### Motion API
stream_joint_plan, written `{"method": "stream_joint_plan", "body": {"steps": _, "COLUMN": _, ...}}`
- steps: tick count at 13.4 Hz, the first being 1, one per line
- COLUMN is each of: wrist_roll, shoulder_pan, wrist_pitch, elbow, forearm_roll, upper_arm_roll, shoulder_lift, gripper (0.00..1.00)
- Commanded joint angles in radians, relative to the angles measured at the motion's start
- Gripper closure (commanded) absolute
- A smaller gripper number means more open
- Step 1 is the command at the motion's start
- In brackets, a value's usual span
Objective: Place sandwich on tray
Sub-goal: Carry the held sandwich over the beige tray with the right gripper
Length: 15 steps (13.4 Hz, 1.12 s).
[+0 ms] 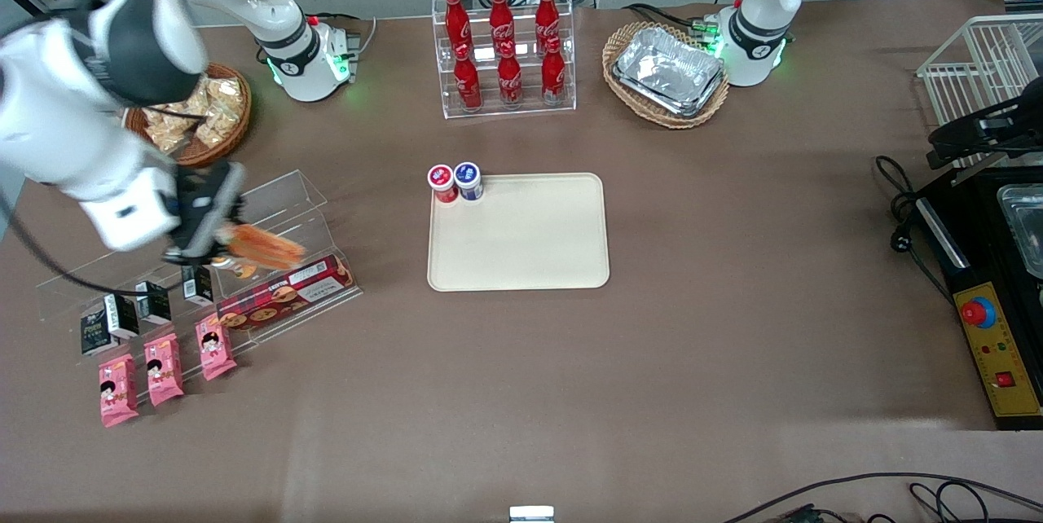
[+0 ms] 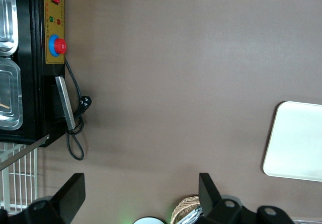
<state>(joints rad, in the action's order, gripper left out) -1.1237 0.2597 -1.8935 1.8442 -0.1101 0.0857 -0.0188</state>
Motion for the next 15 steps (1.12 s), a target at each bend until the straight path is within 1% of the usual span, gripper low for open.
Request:
{"method": "stream_joint_plan", "body": {"steps": 1, "wrist_roll": 0.148, "shoulder_pan": 0.155, "wrist_pitch": 0.004, "elbow": -0.106, "forearm_roll": 0.023, "upper_arm_roll": -0.021, "shoulder_lift": -0.110, "gripper": 0.60}}
{"method": "stream_joint_plan", "body": {"steps": 3, "wrist_roll": 0.209, "shoulder_pan": 0.234, "wrist_pitch": -0.015, "elbow": -0.143, "forearm_roll": 0.023, "upper_arm_roll": -0.021, "shoulder_lift": -0.191, "gripper": 0.59}}
{"method": "stream_joint_plan", "body": {"steps": 4, "wrist_roll": 0.219, "shoulder_pan": 0.259, "wrist_pitch": -0.059, "elbow": -0.145, "forearm_roll": 0.020, "upper_arm_roll": -0.021, "shoulder_lift": -0.222, "gripper": 0.59}}
{"method": "stream_joint_plan", "body": {"steps": 6, "wrist_roll": 0.223, "shoulder_pan": 0.318, "wrist_pitch": -0.107, "elbow": -0.146, "forearm_roll": 0.021, "upper_arm_roll": -0.020, "shoulder_lift": -0.266, "gripper": 0.59}}
{"method": "stream_joint_plan", "body": {"steps": 7, "wrist_roll": 0.222, "shoulder_pan": 0.326, "wrist_pitch": -0.125, "elbow": -0.146, "forearm_roll": 0.024, "upper_arm_roll": -0.021, "shoulder_lift": -0.294, "gripper": 0.59}}
{"method": "stream_joint_plan", "body": {"steps": 10, "wrist_roll": 0.225, "shoulder_pan": 0.418, "wrist_pitch": -0.248, "elbow": -0.146, "forearm_roll": 0.030, "upper_arm_roll": -0.020, "shoulder_lift": -0.355, "gripper": 0.59}}
{"method": "stream_joint_plan", "body": {"steps": 15, "wrist_roll": 0.255, "shoulder_pan": 0.503, "wrist_pitch": -0.369, "elbow": -0.146, "forearm_roll": 0.032, "upper_arm_roll": -0.020, "shoulder_lift": -0.460, "gripper": 0.59}}
